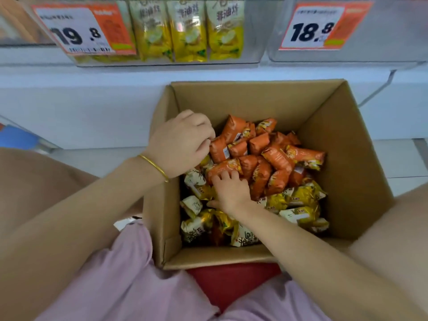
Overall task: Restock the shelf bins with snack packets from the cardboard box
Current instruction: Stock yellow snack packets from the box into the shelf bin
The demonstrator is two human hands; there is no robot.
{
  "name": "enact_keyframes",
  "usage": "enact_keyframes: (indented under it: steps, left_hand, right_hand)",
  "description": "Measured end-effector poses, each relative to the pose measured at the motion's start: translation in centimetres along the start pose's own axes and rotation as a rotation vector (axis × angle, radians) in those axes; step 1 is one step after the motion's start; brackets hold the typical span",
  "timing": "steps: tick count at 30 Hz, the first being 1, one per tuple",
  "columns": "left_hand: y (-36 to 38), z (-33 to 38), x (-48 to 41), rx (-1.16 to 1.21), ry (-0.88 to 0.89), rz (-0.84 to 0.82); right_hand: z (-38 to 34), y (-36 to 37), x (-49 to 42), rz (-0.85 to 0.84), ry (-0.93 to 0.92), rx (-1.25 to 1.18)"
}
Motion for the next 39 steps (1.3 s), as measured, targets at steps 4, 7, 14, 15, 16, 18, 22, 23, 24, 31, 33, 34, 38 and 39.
enact_keyframes:
  steps: [4,7,14,15,16,18,22,23,24,31,33,34,38,39]
  left_hand:
    - [-0.4,-1.2,0.2,0.011,-0.046,0.019]
    - [-0.6,-1.7,0.3,0.019,-0.066,0.037]
    - [-1.4,-2.6,0.2,0.045,-0.1,0.078]
    - [-1.4,-2.7,0.2,0.047,-0.108,0.081]
    - [-1.4,-2.8,0.3,0.049,-0.11,0.084]
    - [-1.5,-2.9,0.2,0.056,-0.108,0.096]
    - [-1.7,-3.2,0.3,0.064,-0.126,0.09]
    - [-1.7,-3.2,0.4,0.064,-0.126,0.095]
    - [-1.7,-3.3,0.4,0.063,-0.125,0.097]
    - [0.3,-3.4,0.0,0.07,-0.178,-0.032]
    - [1.1,-3.4,-0.1,0.073,-0.21,-0.119]
    - [1.5,-3.4,-0.2,0.079,-0.228,-0.168]
    - [2.8,-3.3,-0.2,0.303,-0.379,-0.369]
    - [3.2,-3.1,-0.1,0.419,-0.434,-0.417]
  right_hand:
    - [1.0,0.8,-0.6,-0.055,0.024,-0.07]
    - [1.4,-0.3,-0.8,0.051,-0.016,-0.312]
    - [-2.8,-1.8,-5.0,-0.247,-0.292,-0.297]
    - [-3.3,-1.6,-5.4,-0.316,-0.297,-0.229]
    - [-3.9,-1.6,-5.8,-0.368,-0.298,-0.162]
    - [-4.7,-1.6,-6.5,-0.415,-0.29,-0.062]
    - [-4.4,-1.6,-6.5,-0.356,-0.268,-0.092]
    - [-3.9,-1.9,-6.1,-0.322,-0.26,-0.155]
    - [-3.2,-2.3,-5.7,-0.283,-0.251,-0.227]
    - [2.8,-6.3,-2.1,-0.2,-0.22,-0.497]
    - [3.8,-7.9,-1.1,-0.165,-0.218,-0.574]
    - [4.3,-8.8,-0.7,-0.142,-0.226,-0.608]
    - [6.2,-12.6,0.8,-0.109,-0.26,-0.745]
    - [6.6,-13.5,1.1,-0.107,-0.256,-0.814]
Point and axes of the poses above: each hand's wrist, its own x-axis away from the middle knuckle, its own y-axis out of the palm, z = x × y, the point moved 4 cm from there along -x, towards the middle knuckle, and after that the axes turned 5 degrees about z, right-handed, at the moved point
